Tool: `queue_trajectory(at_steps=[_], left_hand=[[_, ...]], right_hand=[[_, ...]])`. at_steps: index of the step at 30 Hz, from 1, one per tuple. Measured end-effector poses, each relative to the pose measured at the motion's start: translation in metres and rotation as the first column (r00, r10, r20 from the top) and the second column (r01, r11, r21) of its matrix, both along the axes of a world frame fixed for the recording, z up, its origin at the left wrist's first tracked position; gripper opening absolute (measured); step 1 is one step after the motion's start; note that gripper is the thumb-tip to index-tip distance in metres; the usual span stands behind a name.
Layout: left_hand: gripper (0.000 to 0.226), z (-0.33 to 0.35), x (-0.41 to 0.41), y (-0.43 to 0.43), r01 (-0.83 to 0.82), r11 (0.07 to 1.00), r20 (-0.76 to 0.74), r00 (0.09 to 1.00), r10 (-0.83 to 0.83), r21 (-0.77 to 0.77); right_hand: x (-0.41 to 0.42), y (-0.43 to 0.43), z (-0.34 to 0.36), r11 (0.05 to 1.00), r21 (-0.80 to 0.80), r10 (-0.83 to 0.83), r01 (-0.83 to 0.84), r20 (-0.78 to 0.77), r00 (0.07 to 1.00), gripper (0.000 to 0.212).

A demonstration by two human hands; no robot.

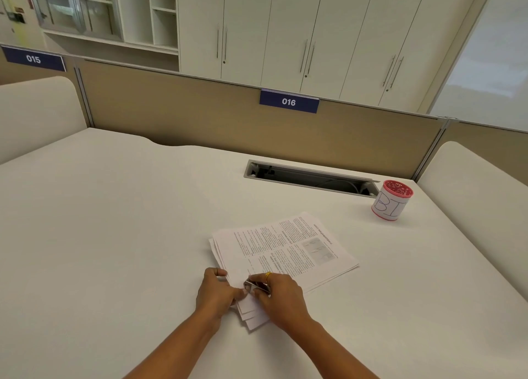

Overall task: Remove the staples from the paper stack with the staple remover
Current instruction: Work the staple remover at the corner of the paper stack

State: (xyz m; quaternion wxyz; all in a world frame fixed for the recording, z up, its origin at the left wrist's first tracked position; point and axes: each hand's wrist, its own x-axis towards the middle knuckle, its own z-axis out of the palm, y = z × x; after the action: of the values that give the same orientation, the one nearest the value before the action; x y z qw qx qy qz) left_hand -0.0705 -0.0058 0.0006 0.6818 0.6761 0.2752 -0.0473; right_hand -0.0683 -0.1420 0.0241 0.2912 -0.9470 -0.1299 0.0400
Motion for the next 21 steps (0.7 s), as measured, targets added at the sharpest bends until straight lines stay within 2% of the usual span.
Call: queue_trajectory(at_steps=[9,13,21], left_hand=[[0.053,0.0021,0.0017,-0.0023,0.004,0.996,-0.008,1.000,-0.004,0.084],[0.050,0.0032,-0.0012,-0.0045,0.030,0.988,-0.001,1.000,-0.031,0.150],[0.044,0.0075,-0.0054,-0.0036,0.025,0.989,0.030,0.999,-0.030,0.148]], right_hand=[[-0.0007,-0.0002,-0.0001,1.000,-0.001,-0.001,0.001,0.011,1.000,0.030],[0.0024,0.0000,0.0016,1.000,0.017,-0.024,0.025,-0.022,0.999,0.029],[0.0071,-0.0002,0.0024,0.991,0.102,-0.075,0.088,-0.117,0.990,0.026]])
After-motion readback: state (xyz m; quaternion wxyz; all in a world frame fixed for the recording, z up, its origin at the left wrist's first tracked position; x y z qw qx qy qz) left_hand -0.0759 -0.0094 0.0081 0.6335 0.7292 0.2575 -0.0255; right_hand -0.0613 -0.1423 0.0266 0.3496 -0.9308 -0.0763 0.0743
